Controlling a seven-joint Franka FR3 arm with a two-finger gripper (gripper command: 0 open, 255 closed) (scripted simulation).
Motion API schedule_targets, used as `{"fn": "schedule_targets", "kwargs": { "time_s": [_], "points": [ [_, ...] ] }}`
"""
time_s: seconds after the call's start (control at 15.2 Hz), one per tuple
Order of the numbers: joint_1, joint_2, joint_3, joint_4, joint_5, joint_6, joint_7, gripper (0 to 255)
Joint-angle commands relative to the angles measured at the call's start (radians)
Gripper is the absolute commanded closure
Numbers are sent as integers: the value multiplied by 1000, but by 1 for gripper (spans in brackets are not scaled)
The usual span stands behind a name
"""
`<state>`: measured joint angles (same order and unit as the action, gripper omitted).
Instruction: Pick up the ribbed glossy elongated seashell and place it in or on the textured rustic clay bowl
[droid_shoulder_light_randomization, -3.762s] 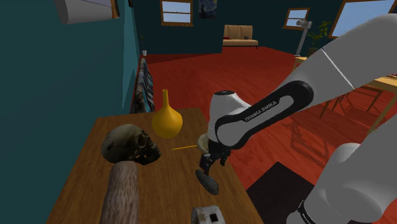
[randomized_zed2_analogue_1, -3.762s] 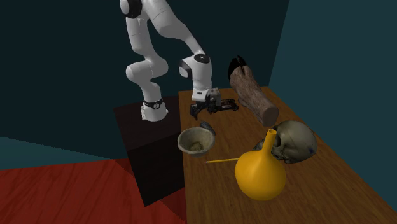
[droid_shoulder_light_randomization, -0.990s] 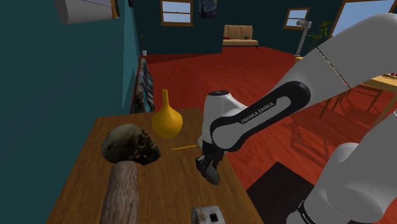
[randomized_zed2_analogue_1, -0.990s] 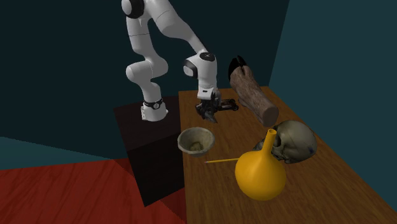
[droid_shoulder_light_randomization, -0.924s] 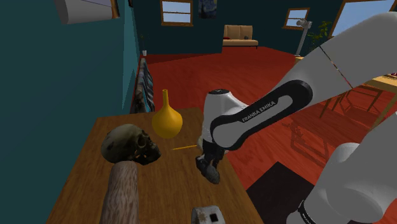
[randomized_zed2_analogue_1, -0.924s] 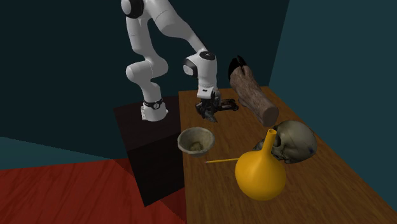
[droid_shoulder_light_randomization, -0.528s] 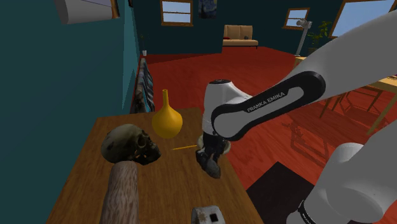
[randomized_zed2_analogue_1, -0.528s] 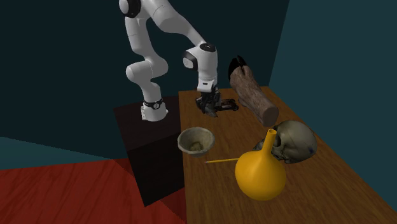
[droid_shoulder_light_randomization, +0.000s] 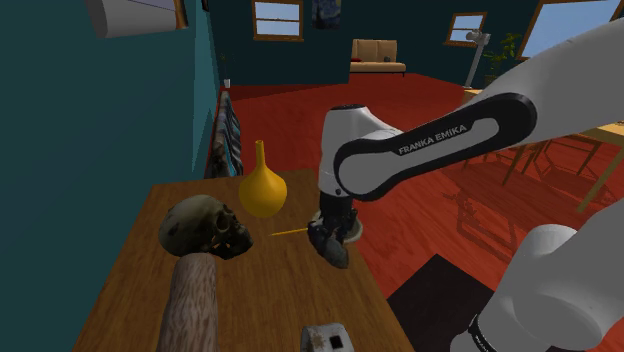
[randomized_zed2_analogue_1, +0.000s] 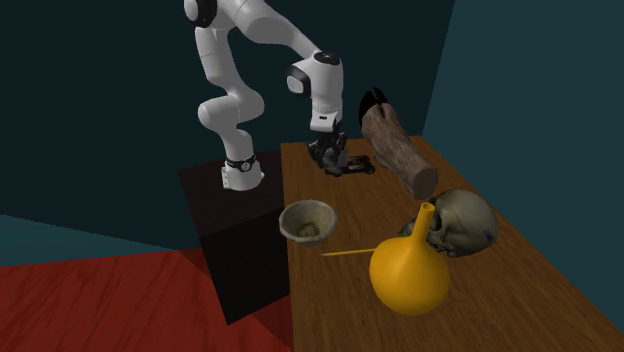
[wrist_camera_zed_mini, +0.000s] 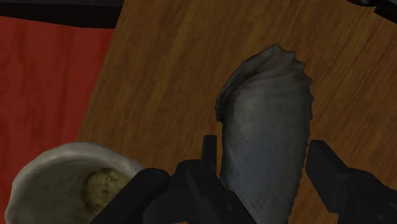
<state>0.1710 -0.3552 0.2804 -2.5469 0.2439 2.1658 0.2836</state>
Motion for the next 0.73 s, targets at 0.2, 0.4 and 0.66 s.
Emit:
{"fn": "schedule_targets", "kwargs": {
  "time_s": [0.2,0.4,0.66],
  "points": [
    [-14,-12,-20,34,-14,-50,-17,255],
    [-54,34,-66,73,-47,-52,-79,255],
    [-103,107,-123,141,-86,-57,-157,255]
  ]
}}
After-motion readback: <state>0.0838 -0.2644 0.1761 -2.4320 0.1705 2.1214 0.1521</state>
